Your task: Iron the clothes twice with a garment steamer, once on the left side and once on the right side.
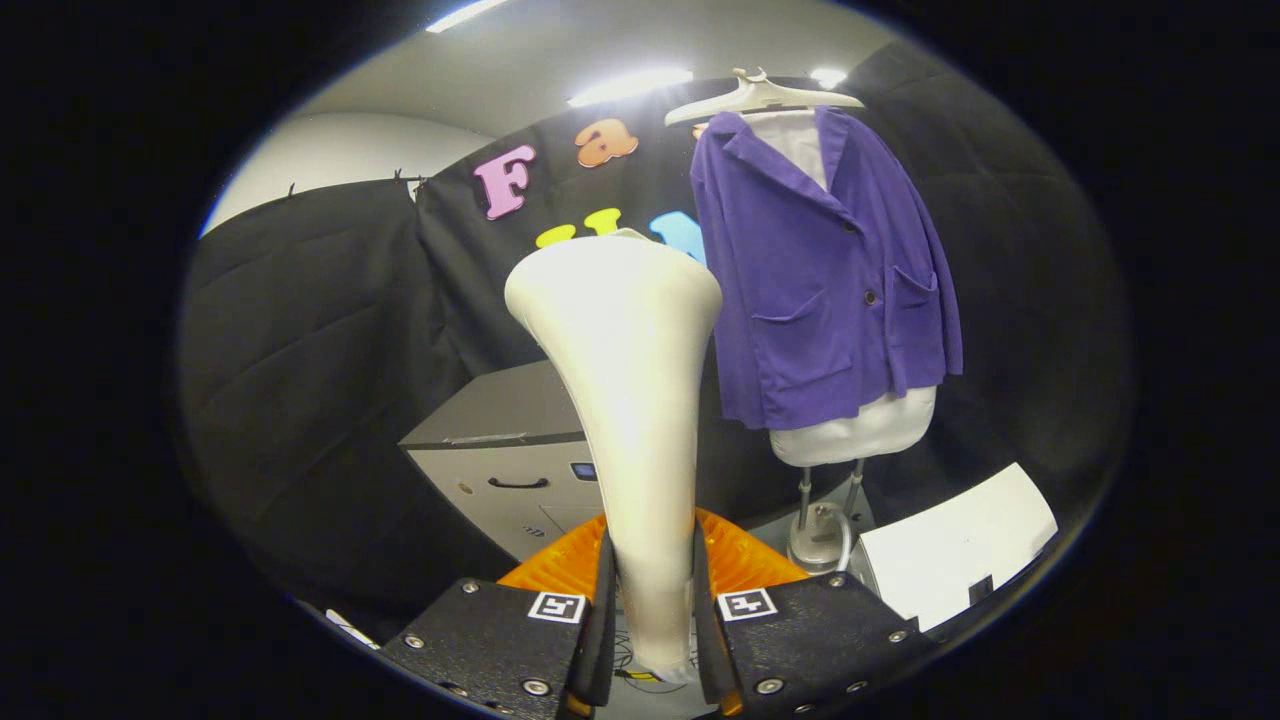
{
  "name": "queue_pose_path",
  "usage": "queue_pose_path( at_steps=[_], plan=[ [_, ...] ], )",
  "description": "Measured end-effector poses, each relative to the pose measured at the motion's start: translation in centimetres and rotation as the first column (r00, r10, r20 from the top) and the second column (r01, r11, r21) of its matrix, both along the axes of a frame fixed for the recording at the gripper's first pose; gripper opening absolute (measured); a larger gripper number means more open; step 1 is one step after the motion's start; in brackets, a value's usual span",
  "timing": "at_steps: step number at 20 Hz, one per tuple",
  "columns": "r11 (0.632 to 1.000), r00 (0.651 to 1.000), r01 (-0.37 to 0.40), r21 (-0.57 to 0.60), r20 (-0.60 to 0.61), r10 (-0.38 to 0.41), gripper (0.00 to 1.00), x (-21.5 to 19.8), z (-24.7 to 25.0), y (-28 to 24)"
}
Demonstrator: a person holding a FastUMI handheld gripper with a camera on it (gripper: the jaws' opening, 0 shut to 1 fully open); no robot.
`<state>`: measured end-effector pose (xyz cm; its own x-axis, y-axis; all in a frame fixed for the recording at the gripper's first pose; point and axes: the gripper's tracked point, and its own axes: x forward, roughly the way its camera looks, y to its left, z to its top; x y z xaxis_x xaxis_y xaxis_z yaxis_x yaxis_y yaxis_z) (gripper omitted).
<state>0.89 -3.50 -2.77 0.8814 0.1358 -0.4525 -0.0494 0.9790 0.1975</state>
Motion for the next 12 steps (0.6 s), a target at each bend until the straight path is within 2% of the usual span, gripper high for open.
queue_pose_path(
  at_steps=[12],
  plan=[
    [0.995, 0.992, -0.095, -0.003, -0.078, 0.094, 0.34, -1.0, -3.0, 5.4]
  ],
)
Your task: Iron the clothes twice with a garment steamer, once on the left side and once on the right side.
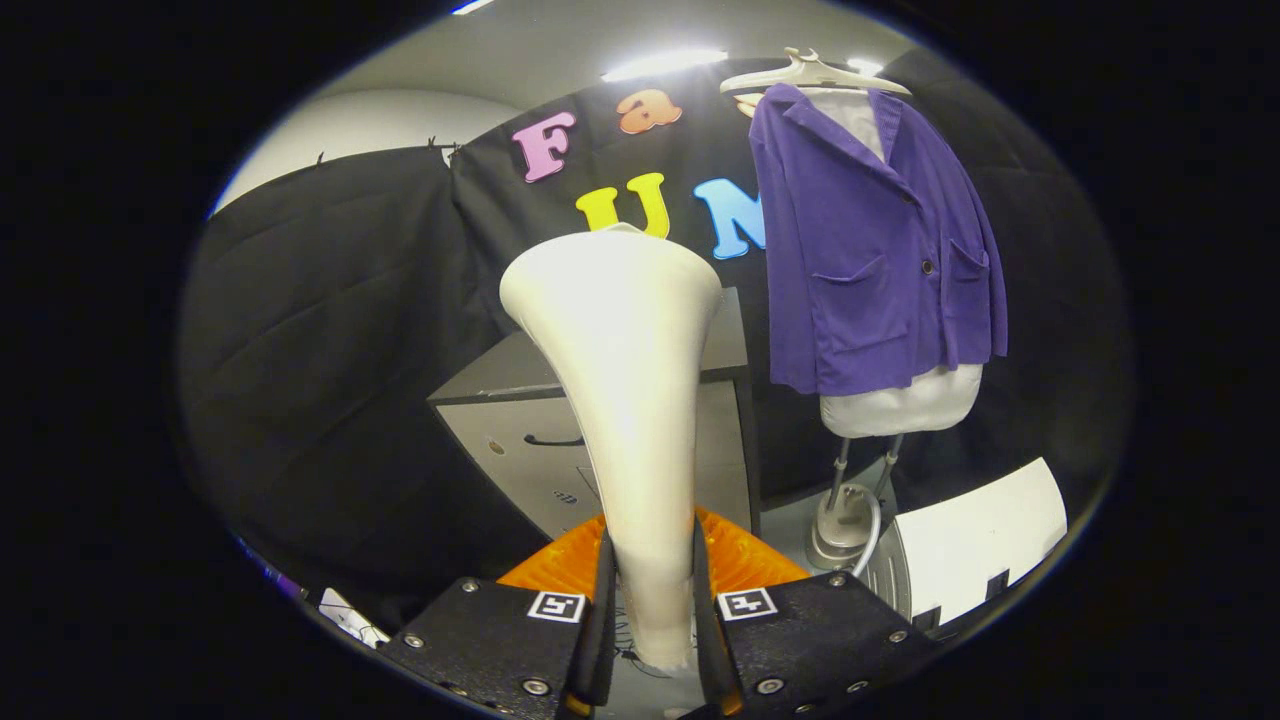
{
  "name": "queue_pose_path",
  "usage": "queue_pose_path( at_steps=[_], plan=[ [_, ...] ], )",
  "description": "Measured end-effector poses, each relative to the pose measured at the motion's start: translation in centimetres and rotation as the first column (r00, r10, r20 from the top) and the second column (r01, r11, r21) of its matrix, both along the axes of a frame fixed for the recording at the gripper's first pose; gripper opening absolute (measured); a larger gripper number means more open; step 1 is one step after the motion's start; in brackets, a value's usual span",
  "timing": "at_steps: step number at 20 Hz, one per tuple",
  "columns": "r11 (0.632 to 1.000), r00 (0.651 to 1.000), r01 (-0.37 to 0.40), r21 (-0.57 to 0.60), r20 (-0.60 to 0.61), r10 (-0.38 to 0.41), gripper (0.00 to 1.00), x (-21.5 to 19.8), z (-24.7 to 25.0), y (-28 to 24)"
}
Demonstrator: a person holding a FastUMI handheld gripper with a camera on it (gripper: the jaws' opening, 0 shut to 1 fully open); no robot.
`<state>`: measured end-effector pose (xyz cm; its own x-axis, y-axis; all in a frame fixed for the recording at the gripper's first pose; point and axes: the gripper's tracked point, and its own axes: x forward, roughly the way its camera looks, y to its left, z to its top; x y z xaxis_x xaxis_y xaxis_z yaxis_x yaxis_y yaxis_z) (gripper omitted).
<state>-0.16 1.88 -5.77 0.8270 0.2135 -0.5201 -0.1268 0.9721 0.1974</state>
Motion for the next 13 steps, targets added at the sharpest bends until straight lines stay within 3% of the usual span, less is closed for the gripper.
queue_pose_path(
  at_steps=[13],
  plan=[
    [1.0, 1.0, -0.012, 0.003, -0.025, 0.012, 0.34, -0.64, -0.74, 0.93]
  ],
)
